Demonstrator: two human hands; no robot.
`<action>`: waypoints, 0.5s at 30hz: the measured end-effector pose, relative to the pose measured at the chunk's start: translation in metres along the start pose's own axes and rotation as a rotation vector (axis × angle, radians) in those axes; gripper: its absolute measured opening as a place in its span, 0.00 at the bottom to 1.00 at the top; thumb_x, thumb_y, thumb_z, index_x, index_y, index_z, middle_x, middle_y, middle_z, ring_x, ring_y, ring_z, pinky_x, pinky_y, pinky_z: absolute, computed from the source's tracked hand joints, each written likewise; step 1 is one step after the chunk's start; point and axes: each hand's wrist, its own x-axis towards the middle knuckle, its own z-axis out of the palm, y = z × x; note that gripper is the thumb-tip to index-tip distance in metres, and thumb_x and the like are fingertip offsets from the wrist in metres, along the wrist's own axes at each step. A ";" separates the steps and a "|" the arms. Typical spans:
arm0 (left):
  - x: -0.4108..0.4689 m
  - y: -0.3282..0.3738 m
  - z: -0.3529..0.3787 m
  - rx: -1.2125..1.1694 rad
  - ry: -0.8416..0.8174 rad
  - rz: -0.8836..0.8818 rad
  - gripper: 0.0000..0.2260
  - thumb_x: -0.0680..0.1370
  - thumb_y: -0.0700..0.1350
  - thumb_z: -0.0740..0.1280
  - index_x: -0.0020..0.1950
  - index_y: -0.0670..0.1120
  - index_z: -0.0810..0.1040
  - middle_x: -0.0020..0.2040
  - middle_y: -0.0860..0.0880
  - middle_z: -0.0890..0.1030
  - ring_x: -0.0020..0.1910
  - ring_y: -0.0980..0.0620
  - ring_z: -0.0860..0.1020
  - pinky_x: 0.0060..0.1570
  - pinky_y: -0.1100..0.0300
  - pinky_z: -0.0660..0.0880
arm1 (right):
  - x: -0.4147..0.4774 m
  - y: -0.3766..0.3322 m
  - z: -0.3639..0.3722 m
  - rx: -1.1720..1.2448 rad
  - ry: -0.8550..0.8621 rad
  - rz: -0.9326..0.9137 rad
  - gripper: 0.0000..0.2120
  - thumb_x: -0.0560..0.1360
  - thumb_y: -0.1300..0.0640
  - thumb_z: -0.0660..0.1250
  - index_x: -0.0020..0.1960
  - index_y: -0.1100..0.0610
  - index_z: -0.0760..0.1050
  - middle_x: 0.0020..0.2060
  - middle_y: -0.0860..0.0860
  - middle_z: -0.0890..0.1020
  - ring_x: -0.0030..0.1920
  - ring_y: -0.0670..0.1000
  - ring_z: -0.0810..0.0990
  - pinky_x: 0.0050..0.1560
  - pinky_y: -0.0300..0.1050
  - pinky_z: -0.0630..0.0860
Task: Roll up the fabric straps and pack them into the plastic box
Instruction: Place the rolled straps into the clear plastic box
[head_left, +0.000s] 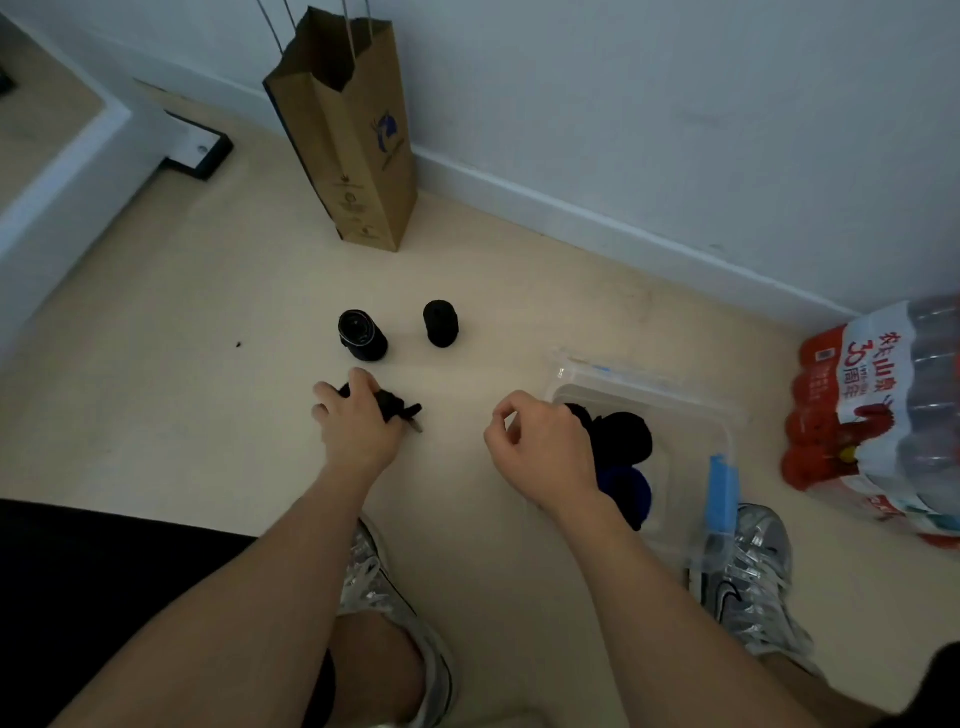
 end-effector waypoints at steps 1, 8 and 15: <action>-0.003 0.004 0.000 -0.037 -0.015 -0.019 0.28 0.73 0.49 0.79 0.64 0.43 0.68 0.63 0.38 0.68 0.59 0.36 0.71 0.61 0.44 0.72 | 0.001 -0.001 -0.002 0.011 -0.011 0.007 0.06 0.77 0.47 0.66 0.49 0.46 0.80 0.33 0.43 0.83 0.36 0.47 0.81 0.36 0.44 0.75; -0.052 0.053 -0.007 -0.468 -0.199 0.011 0.27 0.65 0.69 0.78 0.53 0.52 0.83 0.48 0.57 0.85 0.49 0.56 0.84 0.41 0.62 0.76 | -0.002 -0.004 -0.025 0.086 -0.070 -0.122 0.26 0.74 0.48 0.72 0.72 0.42 0.74 0.53 0.43 0.80 0.51 0.47 0.79 0.47 0.47 0.77; -0.089 0.099 -0.032 -0.466 -0.239 0.189 0.22 0.64 0.66 0.79 0.47 0.53 0.83 0.44 0.56 0.86 0.44 0.60 0.83 0.40 0.61 0.79 | -0.022 0.008 -0.074 0.252 -0.158 -0.133 0.40 0.65 0.44 0.73 0.75 0.33 0.67 0.50 0.41 0.83 0.47 0.42 0.82 0.49 0.42 0.81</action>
